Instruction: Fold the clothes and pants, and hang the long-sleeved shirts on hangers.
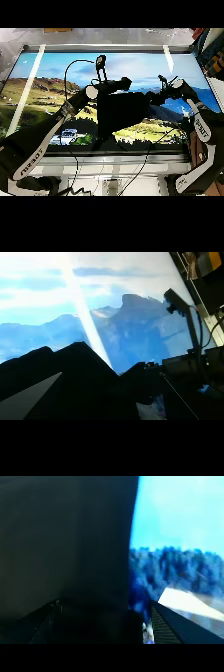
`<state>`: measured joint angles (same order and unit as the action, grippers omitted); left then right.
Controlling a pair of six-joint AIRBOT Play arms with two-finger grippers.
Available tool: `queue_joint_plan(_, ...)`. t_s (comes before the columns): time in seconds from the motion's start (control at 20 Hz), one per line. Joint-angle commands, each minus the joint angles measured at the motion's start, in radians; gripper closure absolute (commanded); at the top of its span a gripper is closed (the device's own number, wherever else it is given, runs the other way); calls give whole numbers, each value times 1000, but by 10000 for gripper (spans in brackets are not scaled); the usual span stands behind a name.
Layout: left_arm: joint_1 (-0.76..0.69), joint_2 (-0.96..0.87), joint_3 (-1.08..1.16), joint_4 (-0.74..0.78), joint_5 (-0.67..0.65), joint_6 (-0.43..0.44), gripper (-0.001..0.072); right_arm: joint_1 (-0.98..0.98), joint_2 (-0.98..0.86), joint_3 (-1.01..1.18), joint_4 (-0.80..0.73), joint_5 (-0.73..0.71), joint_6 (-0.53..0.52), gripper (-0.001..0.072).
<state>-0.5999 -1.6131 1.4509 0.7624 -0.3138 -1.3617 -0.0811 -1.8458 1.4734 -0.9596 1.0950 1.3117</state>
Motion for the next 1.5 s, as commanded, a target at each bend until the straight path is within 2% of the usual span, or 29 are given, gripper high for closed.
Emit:
queue_joint_plan(0.0,0,0,0,47,-9,0,-5,4,-63,0,80,35,69,84)
queue_joint_plan(0.15,0,1,0,105,-9,0,-4,23,-87,0,175,82,57,111)
queue_joint_plan(0.3,0,0,0,109,-9,1,-5,69,-100,0,204,138,17,147)
queue_joint_plan(0.45,0,1,0,233,-9,1,-4,151,-110,0,204,180,-50,165)
queue_joint_plan(0.5,0,1,0,289,-9,0,-4,177,-110,4,205,178,-85,231)
queue_joint_plan(0.55,1,2,0,341,-9,0,-4,200,-110,14,204,178,-99,542)
queue_joint_plan(0.6,1,4,0,394,-11,0,-4,218,-109,32,204,176,-100,681)
queue_joint_plan(0.75,2,44,1,557,-57,0,-3,228,-87,116,204,179,-101,694)
queue_joint_plan(0.95,3,166,1,753,-204,0,1,166,32,226,204,169,-75,695)
queue_joint_plan(1.1,3,285,1,768,-290,0,8,54,174,267,204,132,40,696)
queue_joint_plan(1.3,3,455,0,781,-298,0,9,-169,374,269,174,156,124,695)
queue_joint_plan(1.45,3,555,0,790,-299,0,10,-371,490,269,-36,226,361,695)
